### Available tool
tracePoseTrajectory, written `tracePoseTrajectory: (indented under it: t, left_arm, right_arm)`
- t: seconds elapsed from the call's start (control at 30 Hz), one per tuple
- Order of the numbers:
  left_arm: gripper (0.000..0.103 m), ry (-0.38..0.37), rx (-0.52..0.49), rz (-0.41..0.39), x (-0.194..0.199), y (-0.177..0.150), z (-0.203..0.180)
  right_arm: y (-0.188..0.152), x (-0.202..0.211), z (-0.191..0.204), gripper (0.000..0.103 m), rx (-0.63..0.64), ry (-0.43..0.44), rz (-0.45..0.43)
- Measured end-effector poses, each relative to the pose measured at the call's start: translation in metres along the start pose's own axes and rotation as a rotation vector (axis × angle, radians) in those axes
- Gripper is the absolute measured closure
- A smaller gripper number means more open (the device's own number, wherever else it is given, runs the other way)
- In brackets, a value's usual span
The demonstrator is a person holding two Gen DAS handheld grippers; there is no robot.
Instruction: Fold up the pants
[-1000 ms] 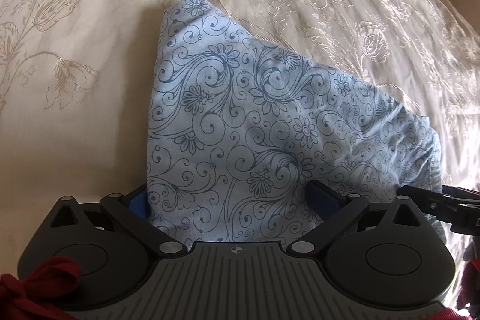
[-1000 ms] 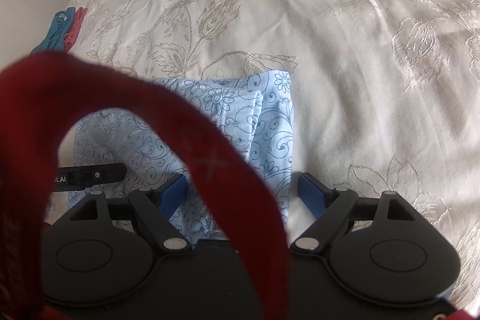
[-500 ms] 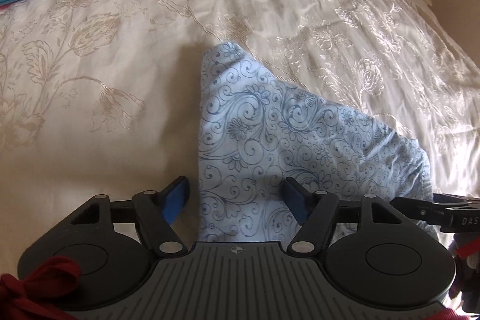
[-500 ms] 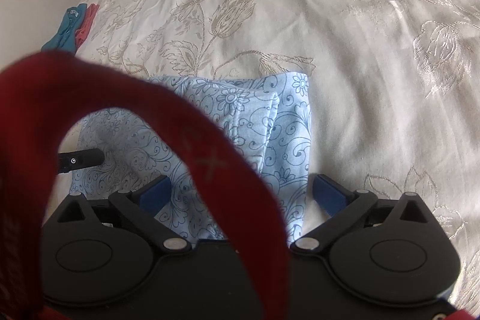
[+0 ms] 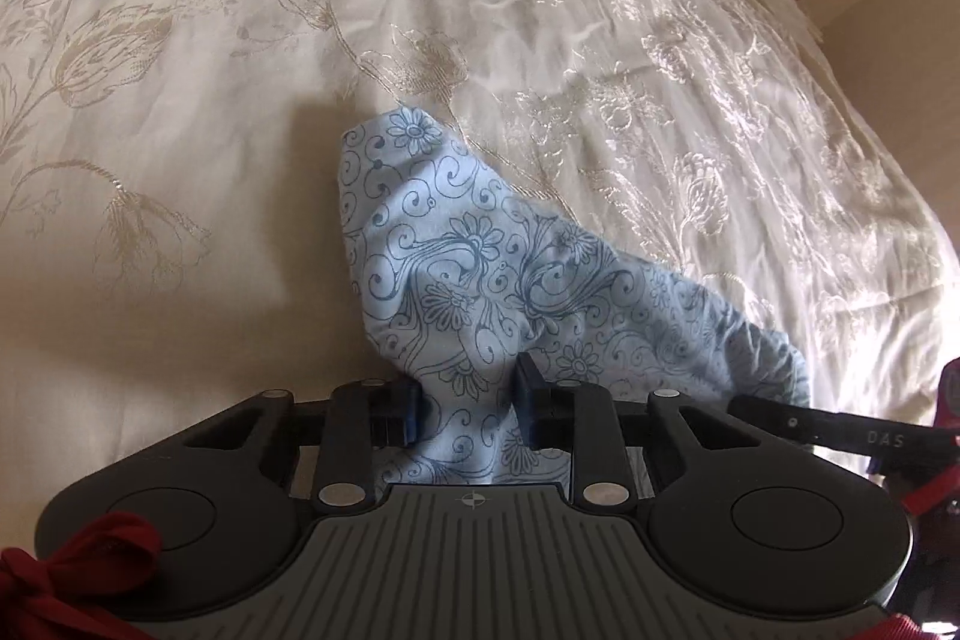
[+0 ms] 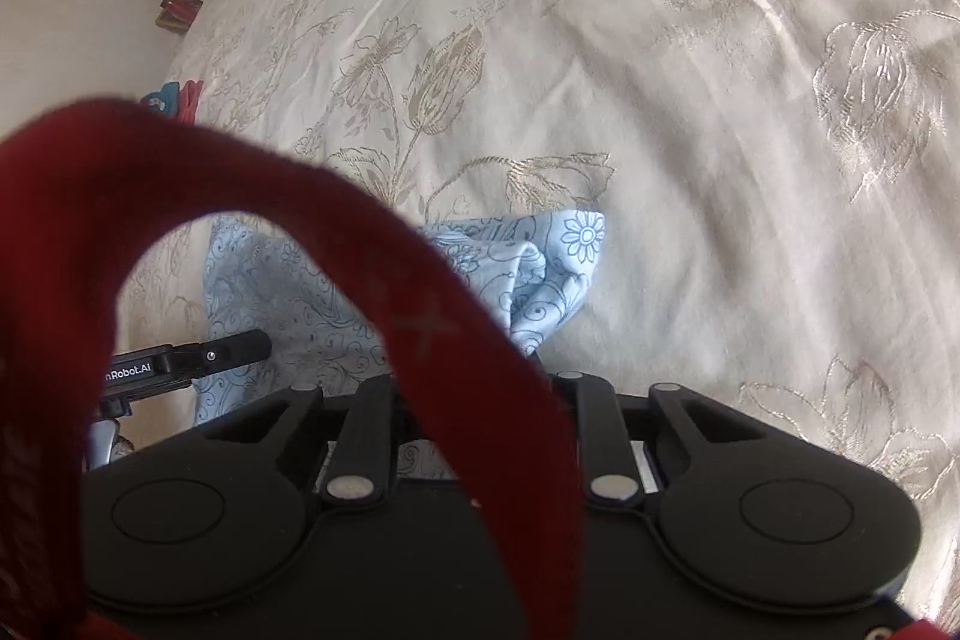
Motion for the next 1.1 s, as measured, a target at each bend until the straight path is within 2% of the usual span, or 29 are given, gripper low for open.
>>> tracePoseTrajectory:
  t: [0.1,0.23,0.4,0.53,0.63,0.7,0.73,0.87,1.03,1.1]
  left_arm:
    - [0.084,0.023,-0.034,-0.051,0.021,0.001,-0.008]
    - [0.085,0.065,-0.055,-0.13,0.052,0.007,-0.012]
    - [0.085,0.116,0.045,-0.215,0.088,0.034,0.028]
    - [0.083,0.185,0.093,-0.237,0.089,0.052,0.068]
    - [0.082,0.276,0.135,-0.217,0.077,0.056,0.095]
    - [0.081,0.3,0.165,-0.203,0.073,0.051,0.11]
    - [0.081,0.299,0.171,-0.199,0.072,0.049,0.113]
    - [0.081,0.315,0.137,-0.222,0.081,0.041,0.11]
    - [0.081,0.314,0.139,-0.227,0.084,0.035,0.11]
    - [0.081,0.317,0.159,-0.219,0.081,0.032,0.114]
  right_arm:
    - [0.006,0.008,0.025,0.076,0.103,-0.012,0.0]
    - [0.018,0.019,0.069,0.077,0.214,0.033,-0.019]
    - [0.049,-0.001,0.129,0.077,0.318,0.124,-0.024]
    - [0.07,-0.047,0.162,0.071,0.385,0.126,-0.006]
    - [0.08,-0.091,0.166,0.055,0.411,0.001,0.016]
    - [0.085,-0.109,0.161,0.054,0.417,-0.108,0.015]
    - [0.087,-0.112,0.158,0.054,0.41,-0.127,0.01]
    - [0.087,-0.099,0.161,0.054,0.417,-0.126,-0.044]
    - [0.065,-0.072,0.176,0.054,0.502,-0.046,-0.104]
    - [0.05,-0.073,0.177,0.054,0.537,-0.051,-0.077]
Point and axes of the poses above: each gripper's, at about its wrist camera, not at the fingertips, and x roughly against the way its jaws point, z to its left, y to its top, the point moved 3 cm from there along -x, roughly the way its jaws point, and after that the axes turned 4 degrees about -z, right-handed, at the moved point
